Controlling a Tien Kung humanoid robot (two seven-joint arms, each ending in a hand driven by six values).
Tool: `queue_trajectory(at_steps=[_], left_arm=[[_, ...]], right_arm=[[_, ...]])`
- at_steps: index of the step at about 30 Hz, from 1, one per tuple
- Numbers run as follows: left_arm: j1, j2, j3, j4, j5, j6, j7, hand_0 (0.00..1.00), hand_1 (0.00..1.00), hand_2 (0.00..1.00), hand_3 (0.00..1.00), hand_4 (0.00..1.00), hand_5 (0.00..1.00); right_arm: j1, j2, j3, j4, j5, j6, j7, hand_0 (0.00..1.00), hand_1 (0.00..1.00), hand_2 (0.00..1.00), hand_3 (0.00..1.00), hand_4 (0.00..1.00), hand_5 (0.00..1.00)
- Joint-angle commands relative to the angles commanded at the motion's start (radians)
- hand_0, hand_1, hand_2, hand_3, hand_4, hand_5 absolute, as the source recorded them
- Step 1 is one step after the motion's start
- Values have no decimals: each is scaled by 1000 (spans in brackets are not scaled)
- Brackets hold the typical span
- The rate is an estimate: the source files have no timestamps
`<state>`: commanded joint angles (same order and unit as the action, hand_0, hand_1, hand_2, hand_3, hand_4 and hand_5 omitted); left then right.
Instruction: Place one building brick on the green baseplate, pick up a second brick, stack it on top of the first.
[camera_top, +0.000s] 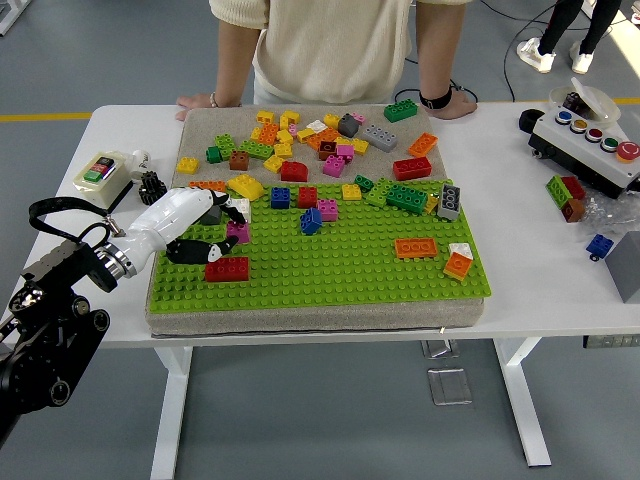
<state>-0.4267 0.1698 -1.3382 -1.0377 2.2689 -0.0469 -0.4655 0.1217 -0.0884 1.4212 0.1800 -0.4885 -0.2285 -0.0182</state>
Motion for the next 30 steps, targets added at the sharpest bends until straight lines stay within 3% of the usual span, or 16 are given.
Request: queue_trajectory(at_steps=[30], left_arm=[[106, 39, -26, -85, 0, 25, -3, 720, 651, 563, 547, 622, 2]], right_arm=[[-3, -2, 9, 0, 1, -3, -12, 743, 666, 714, 601, 919, 498]])
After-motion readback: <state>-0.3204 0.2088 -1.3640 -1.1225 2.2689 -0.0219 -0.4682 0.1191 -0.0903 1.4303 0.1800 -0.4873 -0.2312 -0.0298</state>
